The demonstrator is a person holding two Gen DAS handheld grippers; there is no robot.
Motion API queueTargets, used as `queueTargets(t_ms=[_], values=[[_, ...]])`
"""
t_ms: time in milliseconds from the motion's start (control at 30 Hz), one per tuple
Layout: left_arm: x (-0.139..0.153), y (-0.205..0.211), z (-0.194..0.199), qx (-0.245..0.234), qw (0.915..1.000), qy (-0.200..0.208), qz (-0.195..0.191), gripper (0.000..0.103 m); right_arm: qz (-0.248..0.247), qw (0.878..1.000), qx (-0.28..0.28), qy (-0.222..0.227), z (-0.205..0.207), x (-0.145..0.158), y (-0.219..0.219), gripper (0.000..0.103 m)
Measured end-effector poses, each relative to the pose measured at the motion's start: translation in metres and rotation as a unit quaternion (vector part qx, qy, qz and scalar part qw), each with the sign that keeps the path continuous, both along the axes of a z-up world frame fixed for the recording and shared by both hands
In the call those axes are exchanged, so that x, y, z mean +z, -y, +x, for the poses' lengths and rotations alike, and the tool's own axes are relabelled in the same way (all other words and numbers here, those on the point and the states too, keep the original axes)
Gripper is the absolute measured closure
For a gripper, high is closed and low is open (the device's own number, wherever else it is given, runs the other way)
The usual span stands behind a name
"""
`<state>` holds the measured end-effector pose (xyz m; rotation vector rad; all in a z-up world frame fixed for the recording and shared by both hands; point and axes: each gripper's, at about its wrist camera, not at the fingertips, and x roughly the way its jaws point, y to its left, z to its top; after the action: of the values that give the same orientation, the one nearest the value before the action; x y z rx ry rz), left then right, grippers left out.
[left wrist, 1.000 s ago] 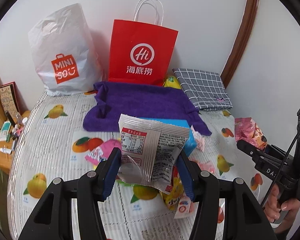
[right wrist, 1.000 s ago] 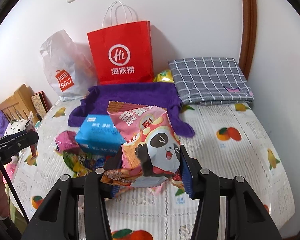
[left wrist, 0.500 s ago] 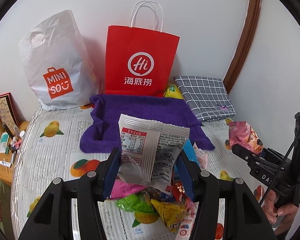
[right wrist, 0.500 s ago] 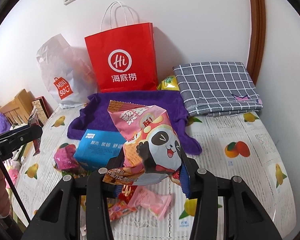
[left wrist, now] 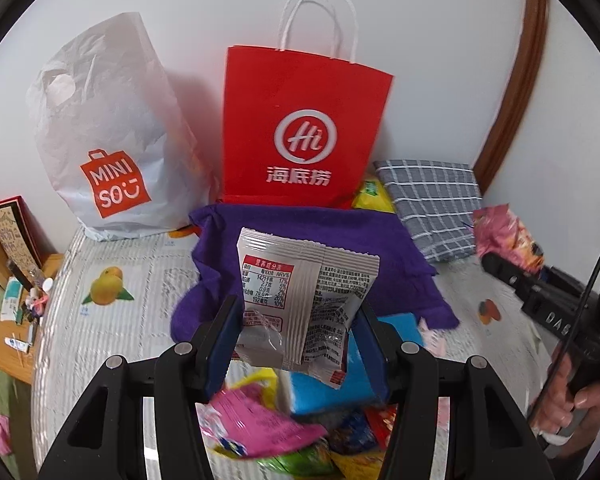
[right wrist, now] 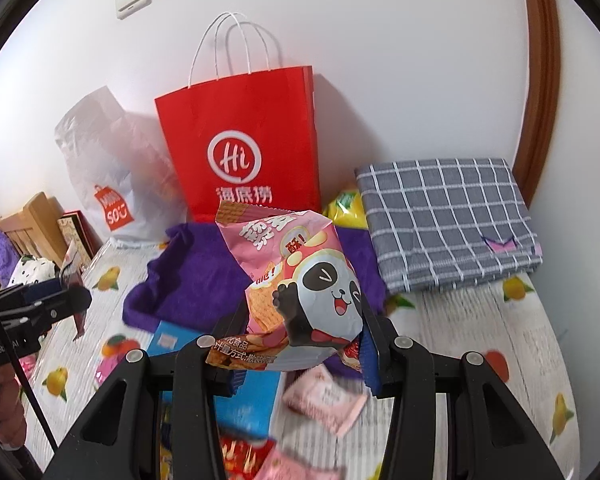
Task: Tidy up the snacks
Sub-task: 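Carry the panda bag and white sachet up onto the purple towel with both tools, then open both tools to drop the panda bag and sachet on the towel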
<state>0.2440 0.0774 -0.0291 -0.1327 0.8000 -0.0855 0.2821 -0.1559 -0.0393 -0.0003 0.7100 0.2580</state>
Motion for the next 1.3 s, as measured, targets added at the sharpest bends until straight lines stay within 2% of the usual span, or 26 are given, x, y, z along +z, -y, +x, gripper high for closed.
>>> queueTargets(t_ms=[267, 433, 700, 833, 1000, 1300], values=[[-0.014, -0.029, 0.04, 0.019, 0.9991, -0.026, -0.027, 0.05, 0.026, 0.999, 0.018, -0.012, 0.053, -0.003, -0.01, 0.058], [-0.024, -0.04, 0.067, 0.027, 0.9986, -0.036, -0.029, 0.05, 0.012, 1.0, 0.021, -0.012, 0.083, -0.01, -0.017, 0.058], [-0.058, -0.042, 0.123, 0.02, 0.9965, -0.071, -0.038, 0.05, -0.028, 0.998, 0.013, -0.063, 0.134, -0.054, -0.015, 0.058], [-0.077, -0.04, 0.146, 0.022, 0.9951, -0.093, -0.025, 0.05, -0.041, 0.995, 0.017, -0.091, 0.155, -0.078, -0.017, 0.058], [-0.098, -0.041, 0.17, 0.023, 0.9919, -0.121, -0.03, 0.05, -0.075, 0.991, 0.023, -0.108, 0.168, -0.105, -0.022, 0.058], [-0.118, -0.043, 0.193, 0.021, 0.9882, -0.141, -0.057, 0.05, -0.077, 0.986, 0.029, -0.141, 0.18, -0.13, -0.027, 0.058]])
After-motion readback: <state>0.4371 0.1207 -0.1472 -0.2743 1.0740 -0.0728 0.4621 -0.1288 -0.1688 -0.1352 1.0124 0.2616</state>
